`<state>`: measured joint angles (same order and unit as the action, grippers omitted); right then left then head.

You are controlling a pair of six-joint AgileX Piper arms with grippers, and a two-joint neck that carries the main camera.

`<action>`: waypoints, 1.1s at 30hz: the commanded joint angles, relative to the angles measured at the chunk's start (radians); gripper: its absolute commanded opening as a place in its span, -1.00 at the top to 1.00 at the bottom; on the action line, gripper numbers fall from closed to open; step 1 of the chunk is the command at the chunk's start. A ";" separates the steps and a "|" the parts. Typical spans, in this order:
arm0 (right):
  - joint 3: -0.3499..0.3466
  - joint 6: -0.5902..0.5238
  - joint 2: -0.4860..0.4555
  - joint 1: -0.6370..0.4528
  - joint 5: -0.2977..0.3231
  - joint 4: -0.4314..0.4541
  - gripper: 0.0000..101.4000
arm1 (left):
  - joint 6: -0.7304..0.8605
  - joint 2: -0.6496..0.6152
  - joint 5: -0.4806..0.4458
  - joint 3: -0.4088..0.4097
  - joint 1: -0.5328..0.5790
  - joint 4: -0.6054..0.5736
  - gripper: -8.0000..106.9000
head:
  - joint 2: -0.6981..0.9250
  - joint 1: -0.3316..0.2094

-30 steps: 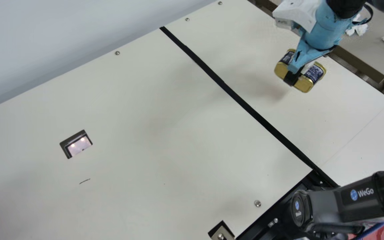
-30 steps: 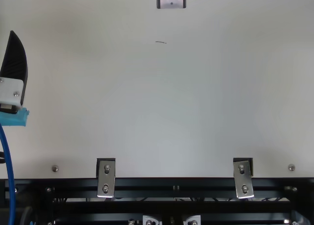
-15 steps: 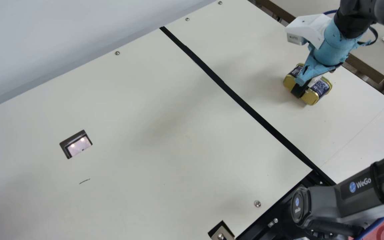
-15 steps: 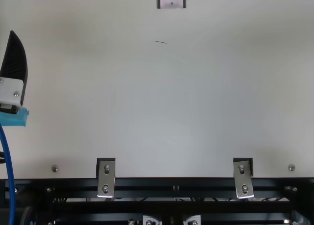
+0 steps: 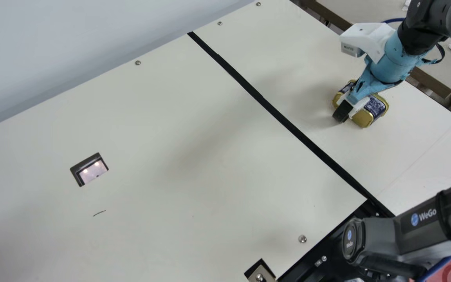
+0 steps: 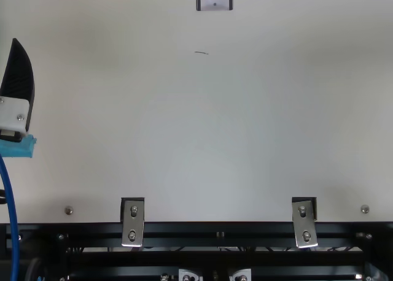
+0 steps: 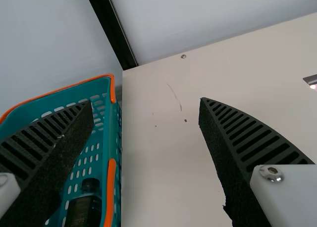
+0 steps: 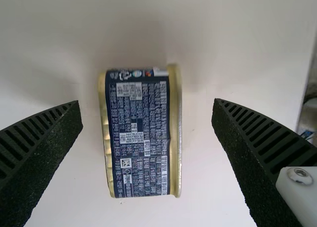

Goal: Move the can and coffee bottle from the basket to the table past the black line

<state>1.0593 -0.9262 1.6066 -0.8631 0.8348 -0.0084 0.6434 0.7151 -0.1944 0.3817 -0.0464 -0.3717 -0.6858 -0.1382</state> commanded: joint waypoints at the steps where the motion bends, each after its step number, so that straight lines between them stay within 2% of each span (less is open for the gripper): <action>1: 0.011 -0.012 -0.037 0.011 0.020 -0.026 -1.00 | 0.000 0.000 0.000 0.000 0.000 0.000 -0.71 | -0.020 -0.020; 9: 0.066 -0.045 -0.193 0.079 0.114 -0.153 -1.00 | 0.000 0.000 0.000 0.000 0.000 0.000 -0.71 | -0.020 -0.020; 15: 0.093 -0.038 -0.301 0.134 0.219 -0.287 -1.00 | 0.000 0.000 0.000 0.000 0.000 0.000 -0.71 | -0.020 -0.020; 24: 0.095 0.006 -0.426 0.187 0.385 -0.516 -1.00 | 0.000 0.000 0.000 0.000 0.000 0.000 -0.71 | -0.020 -0.020; 33: -0.020 0.115 -0.511 0.316 0.385 -0.737 -1.00 | 0.000 0.000 0.000 0.000 0.000 0.000 -0.71 | -0.020 -0.020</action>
<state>1.0546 -0.8280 1.1071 -0.5715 1.2215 -0.6878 0.6434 0.7151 -0.1944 0.3817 -0.0464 -0.3717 -0.6858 -0.1331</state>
